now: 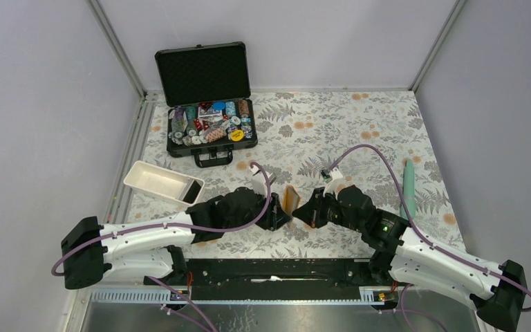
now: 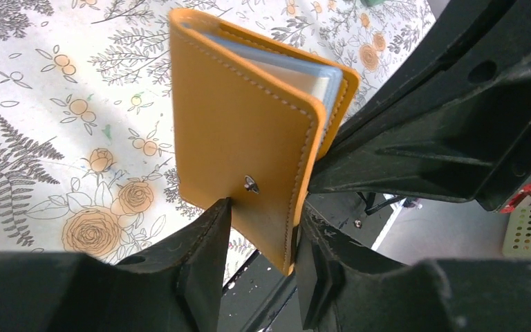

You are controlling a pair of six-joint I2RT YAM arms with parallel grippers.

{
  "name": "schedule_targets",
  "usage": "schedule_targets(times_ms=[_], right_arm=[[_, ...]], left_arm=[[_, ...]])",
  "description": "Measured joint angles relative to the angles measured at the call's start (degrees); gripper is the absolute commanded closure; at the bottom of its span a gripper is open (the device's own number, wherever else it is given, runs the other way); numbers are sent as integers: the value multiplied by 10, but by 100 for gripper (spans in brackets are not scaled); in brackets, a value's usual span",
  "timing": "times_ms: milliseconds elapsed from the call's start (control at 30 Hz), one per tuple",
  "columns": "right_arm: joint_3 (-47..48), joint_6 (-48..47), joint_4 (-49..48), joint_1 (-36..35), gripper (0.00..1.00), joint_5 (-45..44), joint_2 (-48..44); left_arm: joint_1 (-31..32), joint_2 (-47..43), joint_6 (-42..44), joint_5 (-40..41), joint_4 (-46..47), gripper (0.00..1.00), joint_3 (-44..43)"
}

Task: Put the credit cards into the card holder
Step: Open the card holder.

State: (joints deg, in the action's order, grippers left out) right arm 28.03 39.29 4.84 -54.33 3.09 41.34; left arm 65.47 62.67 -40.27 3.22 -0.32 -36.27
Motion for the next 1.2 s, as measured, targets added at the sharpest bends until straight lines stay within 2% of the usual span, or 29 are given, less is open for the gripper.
schedule_targets(times_ms=[200, 300, 500, 800, 1067, 1100, 1167, 1200], right_arm=[[5, 3, 2, 0, 100, 5, 0], [5, 6, 7, 0, 100, 6, 0], [6, 9, 11, 0, 100, 7, -2], [8, 12, 12, 0, 100, 9, -9], [8, 14, 10, 0, 100, 8, -9], [8, 15, 10, 0, 96, 5, -9], [8, 17, 11, 0, 80, -3, -9], [8, 19, 12, 0, 78, -7, -9]], left_arm=[[11, 7, 14, 0, 0, 65, -8], [14, 8, 15, 3, 0, 73, -8], [17, 8, 14, 14, -2, 81, -8], [19, 8, 11, 37, -6, 100, -8], [20, 5, 8, 47, -8, 100, -7], [20, 3, 7, 48, -8, 100, -6], [20, -4, 2, 53, -8, 100, -2], [20, -7, 1, 56, -8, 100, 1]])
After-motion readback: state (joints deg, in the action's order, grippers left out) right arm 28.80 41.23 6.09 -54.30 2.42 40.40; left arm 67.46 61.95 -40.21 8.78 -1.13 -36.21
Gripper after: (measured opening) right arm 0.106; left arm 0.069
